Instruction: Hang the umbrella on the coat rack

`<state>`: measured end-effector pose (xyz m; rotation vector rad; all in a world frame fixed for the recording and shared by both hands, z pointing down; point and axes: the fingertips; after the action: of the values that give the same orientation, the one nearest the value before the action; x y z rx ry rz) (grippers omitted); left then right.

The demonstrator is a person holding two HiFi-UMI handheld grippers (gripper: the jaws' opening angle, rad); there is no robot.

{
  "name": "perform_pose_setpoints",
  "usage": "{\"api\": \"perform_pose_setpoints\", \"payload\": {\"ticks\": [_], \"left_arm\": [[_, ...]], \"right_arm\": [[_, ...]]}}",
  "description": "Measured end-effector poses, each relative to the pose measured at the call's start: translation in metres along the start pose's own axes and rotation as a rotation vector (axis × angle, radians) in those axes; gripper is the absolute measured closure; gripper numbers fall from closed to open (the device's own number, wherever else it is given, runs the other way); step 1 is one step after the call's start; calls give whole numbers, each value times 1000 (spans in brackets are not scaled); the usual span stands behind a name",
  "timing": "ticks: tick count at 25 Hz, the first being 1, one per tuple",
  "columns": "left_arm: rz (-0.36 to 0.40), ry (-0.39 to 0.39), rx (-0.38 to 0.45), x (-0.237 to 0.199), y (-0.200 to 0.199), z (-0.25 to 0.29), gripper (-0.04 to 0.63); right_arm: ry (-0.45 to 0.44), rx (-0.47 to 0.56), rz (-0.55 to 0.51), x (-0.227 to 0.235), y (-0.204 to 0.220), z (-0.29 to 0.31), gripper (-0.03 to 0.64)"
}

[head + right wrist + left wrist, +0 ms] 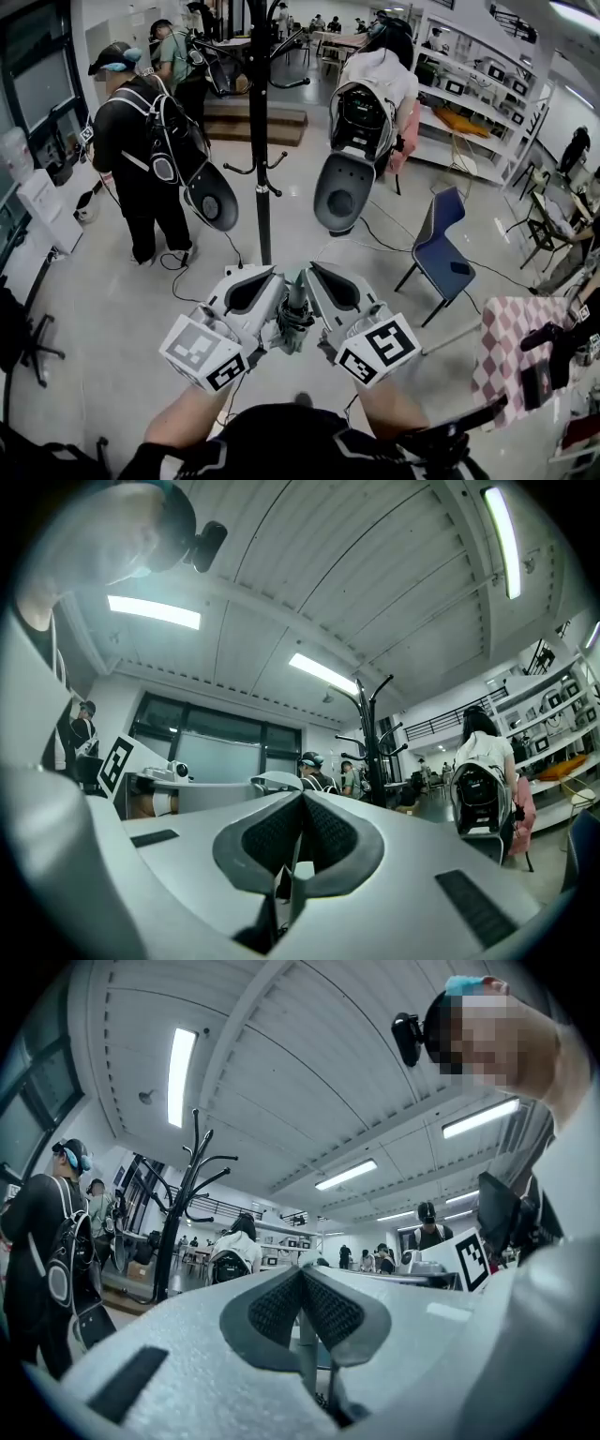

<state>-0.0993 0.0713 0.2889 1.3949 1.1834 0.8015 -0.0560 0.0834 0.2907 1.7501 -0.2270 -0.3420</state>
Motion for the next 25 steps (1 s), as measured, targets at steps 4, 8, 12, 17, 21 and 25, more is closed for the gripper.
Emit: {"api": "perform_pose_setpoints", "payload": {"ticks": [4,8,12,17,21,25], "left_arm": [[11,-29,-8,-3,4,22,586],[13,-57,-12,-8,2,39,586],[25,-84,-12,-9,7,59,586],[47,-110,-20,-5,15,83,586],[52,-127,-31,-4,18,96,586],[62,-124,-39,-1,18,105,586]], "right_arm": [[-35,11,11,21,3,1,609],[-71,20,17,38,2,6,608],[-89,33,21,61,3,4,609],[-126,36,28,85,9,0,608],[-136,42,40,100,10,-2,608],[-137,54,41,108,9,-4,608]]}}
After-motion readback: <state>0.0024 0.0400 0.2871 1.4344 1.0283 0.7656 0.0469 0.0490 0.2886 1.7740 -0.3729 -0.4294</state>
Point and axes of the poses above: the fingertips, and each gripper's own axes: z forward along the fingers, x to its right, y out of its underside, and after that the axes turned 5 degrees about -z, right-handed
